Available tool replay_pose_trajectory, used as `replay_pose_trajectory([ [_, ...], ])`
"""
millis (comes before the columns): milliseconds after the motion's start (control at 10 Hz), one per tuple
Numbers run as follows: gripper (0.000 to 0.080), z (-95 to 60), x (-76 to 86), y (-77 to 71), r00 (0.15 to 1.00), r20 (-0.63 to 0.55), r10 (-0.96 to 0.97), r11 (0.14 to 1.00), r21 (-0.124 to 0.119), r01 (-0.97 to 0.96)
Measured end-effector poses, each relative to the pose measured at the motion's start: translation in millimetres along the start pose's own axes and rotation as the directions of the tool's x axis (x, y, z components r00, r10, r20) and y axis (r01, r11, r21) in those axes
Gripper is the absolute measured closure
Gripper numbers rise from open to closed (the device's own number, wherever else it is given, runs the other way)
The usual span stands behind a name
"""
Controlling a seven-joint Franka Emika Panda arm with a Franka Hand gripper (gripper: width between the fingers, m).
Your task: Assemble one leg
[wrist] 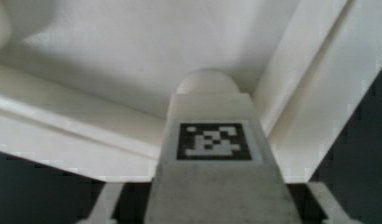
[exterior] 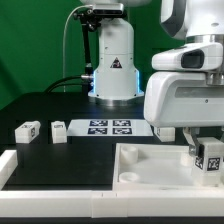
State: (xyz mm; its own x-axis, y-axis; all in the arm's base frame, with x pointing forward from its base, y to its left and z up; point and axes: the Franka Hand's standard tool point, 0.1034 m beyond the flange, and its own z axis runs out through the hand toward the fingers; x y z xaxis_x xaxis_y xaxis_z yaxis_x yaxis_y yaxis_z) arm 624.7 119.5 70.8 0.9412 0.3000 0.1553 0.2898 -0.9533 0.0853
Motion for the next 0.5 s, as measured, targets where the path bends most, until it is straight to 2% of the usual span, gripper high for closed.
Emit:
replay_pose_trajectory([
  [200, 0.0505, 0.3, -0.1, -2.2, 0.963, -0.003, 0.268, 0.963, 0.006, -0.268],
  [400, 0.0505, -0.3, 0.1, -4.3, 0.86, -0.007, 0.51, 0.86, 0.002, -0.51],
  [500, 0.0505, -0.4, -0.6, -3.4, 0.83, -0.009, 0.558, 0.83, -0.001, -0.558],
])
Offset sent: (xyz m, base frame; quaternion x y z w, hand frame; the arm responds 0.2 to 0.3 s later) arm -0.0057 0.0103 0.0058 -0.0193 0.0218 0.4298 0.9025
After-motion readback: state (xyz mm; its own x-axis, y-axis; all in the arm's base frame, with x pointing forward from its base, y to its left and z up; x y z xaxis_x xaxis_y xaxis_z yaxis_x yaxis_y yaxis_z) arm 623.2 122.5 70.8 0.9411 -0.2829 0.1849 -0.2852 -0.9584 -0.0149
